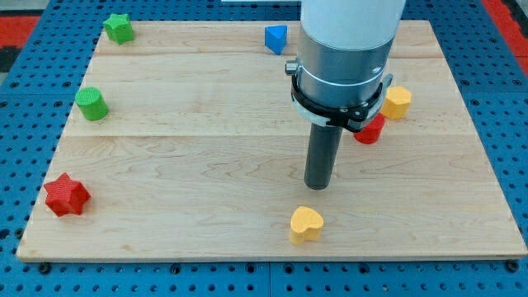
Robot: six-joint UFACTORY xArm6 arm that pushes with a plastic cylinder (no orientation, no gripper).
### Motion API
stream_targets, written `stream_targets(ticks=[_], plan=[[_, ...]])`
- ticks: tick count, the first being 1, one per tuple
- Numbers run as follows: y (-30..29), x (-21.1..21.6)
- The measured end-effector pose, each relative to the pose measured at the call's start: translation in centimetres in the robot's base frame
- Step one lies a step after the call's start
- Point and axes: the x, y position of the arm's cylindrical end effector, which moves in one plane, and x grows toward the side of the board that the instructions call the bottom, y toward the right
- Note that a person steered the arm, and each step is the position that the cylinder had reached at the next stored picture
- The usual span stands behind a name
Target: Move the arm parallel to the red star
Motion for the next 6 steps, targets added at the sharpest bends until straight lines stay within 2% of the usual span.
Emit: stream_targets(ticks=[6], plan=[[-0.72, 0.30]])
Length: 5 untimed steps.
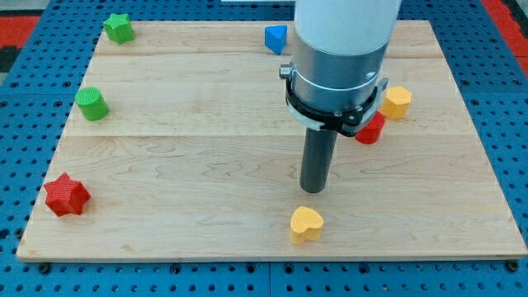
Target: Move the arm parallel to the red star
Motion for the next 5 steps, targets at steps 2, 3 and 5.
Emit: stream_targets(ticks=[2, 3, 5], plan=[[-0.2, 0.0], [-0.2, 0.0], [-1.4, -0.1]])
